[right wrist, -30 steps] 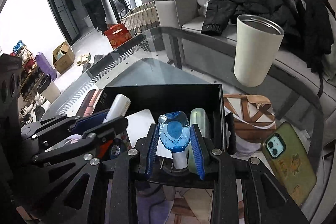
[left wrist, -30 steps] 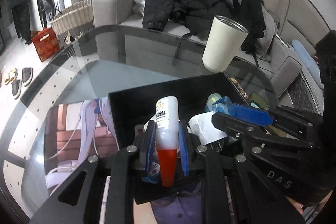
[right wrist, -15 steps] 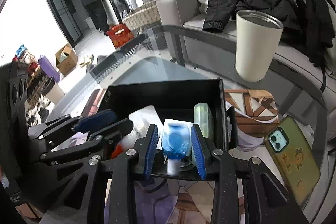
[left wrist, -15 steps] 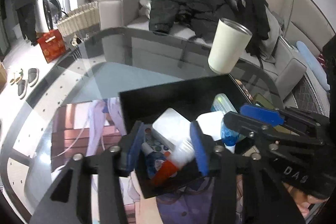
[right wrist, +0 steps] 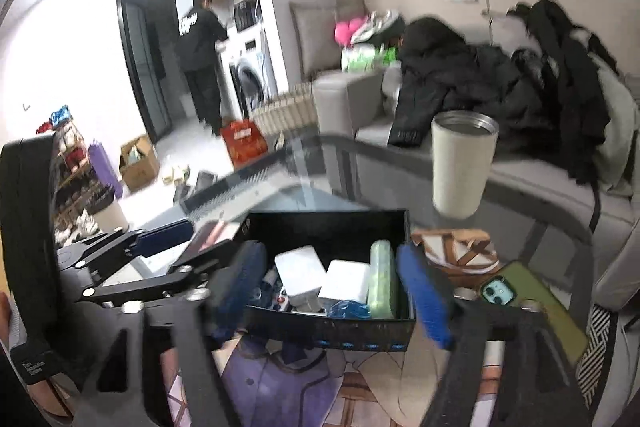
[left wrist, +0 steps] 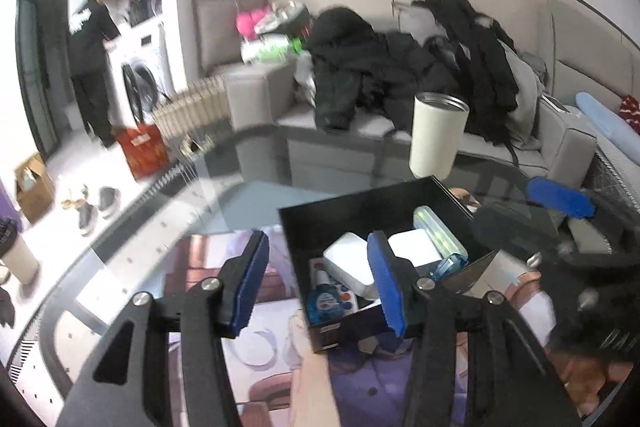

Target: Organize rigid objects

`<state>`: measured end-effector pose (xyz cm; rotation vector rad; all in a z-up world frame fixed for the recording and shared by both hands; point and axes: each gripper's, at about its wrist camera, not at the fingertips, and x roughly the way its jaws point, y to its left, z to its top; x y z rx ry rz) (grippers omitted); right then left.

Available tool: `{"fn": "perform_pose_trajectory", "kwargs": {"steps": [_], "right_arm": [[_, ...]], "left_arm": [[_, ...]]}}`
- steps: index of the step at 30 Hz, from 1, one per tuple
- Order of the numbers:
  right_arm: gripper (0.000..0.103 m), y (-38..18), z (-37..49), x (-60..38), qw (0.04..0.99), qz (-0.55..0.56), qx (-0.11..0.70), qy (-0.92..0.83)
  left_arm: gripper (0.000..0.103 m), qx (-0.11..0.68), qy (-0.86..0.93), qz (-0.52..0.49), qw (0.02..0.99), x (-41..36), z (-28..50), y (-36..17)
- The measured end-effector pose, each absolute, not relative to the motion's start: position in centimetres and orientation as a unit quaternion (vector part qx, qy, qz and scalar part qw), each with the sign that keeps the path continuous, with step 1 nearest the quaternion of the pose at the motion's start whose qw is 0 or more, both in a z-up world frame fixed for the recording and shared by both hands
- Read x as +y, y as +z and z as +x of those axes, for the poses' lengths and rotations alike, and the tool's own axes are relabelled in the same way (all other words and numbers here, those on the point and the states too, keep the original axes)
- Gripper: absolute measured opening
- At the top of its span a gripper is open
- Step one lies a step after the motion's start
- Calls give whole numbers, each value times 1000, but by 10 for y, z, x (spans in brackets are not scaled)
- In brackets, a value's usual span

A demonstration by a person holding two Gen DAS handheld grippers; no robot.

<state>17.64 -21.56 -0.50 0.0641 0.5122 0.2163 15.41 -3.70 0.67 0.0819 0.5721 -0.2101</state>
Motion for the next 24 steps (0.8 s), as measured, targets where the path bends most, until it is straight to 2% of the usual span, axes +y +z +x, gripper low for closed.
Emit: {"fn": "perform_pose_trajectory", "kwargs": {"steps": [2,4,6,7,8,11,12,16,24], "right_arm": [[89,-2,164,-220,967,40,231,98],[96,0,154,-223,971,43,215,90],[99,1,143,-224,975,47,201,82],[100,0,138,-223,977,47,195,78],[100,-1,132,-222,978,49,191,74],[101,-5,121,-223,980,54,184,56],[101,-7,119,-224,980,57,182,50],[102,-13,105,-226,983,62,171,5],[102,-32,91,-218,984,22,177,10]], "left_arm": [[53,270,-88,44,958,-32,144,7],[55,264,-75,40,961,-26,135,6],[66,251,-64,38,965,-21,124,6],[78,238,-63,43,968,-19,118,6],[85,220,-61,49,972,-17,110,7],[100,164,-50,61,983,-11,85,9],[102,144,-52,60,986,-6,75,10],[103,127,-66,27,989,10,57,12],[103,162,-61,-10,985,15,65,-5]]}}
